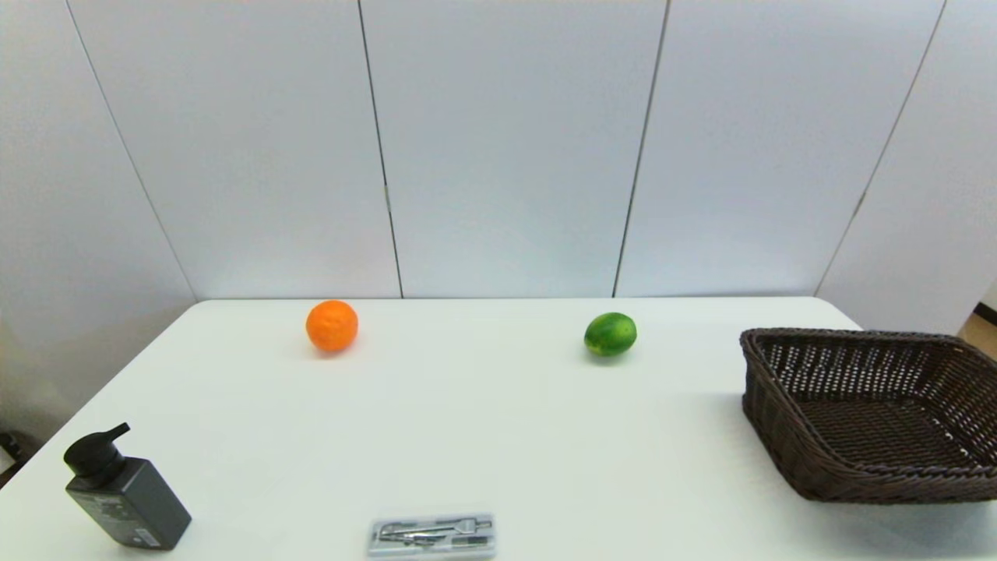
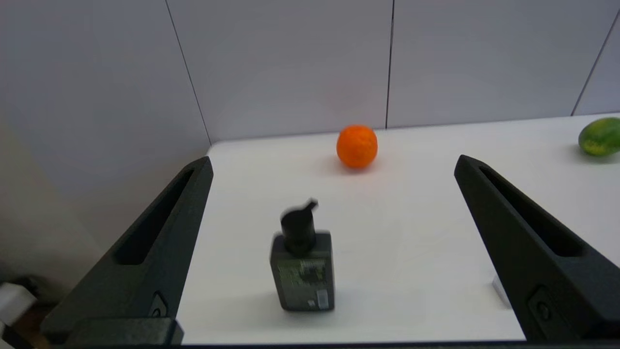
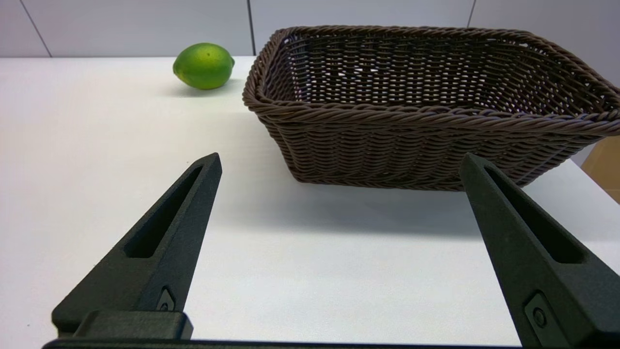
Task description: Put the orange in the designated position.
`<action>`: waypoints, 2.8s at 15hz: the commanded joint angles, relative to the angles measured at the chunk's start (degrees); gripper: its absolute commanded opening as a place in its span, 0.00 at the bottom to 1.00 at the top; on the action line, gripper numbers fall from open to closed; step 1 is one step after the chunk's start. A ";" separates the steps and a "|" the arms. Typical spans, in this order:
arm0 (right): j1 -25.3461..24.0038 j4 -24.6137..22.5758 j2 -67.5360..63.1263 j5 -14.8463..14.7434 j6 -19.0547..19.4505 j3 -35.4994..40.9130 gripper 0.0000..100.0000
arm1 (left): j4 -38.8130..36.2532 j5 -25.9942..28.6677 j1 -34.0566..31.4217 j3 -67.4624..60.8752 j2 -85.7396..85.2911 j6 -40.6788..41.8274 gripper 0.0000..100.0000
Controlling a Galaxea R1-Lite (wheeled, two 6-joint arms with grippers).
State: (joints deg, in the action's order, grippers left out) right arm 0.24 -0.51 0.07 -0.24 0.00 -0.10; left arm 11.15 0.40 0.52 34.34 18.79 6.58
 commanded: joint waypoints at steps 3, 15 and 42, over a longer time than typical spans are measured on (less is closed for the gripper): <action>0.02 -0.02 0.01 -0.02 0.00 0.01 1.00 | 18.73 -0.05 0.09 33.60 29.47 4.67 1.00; 0.02 -0.02 -0.07 -0.02 0.00 0.01 1.00 | 26.64 -0.67 0.79 51.44 70.07 2.65 1.00; 0.02 -0.02 0.01 -0.02 0.00 0.01 1.00 | 27.43 2.23 4.57 78.16 111.38 -5.70 1.00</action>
State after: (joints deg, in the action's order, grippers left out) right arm 0.27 -0.52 0.07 -0.27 0.00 -0.10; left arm 40.05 2.43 4.96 111.71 127.12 0.94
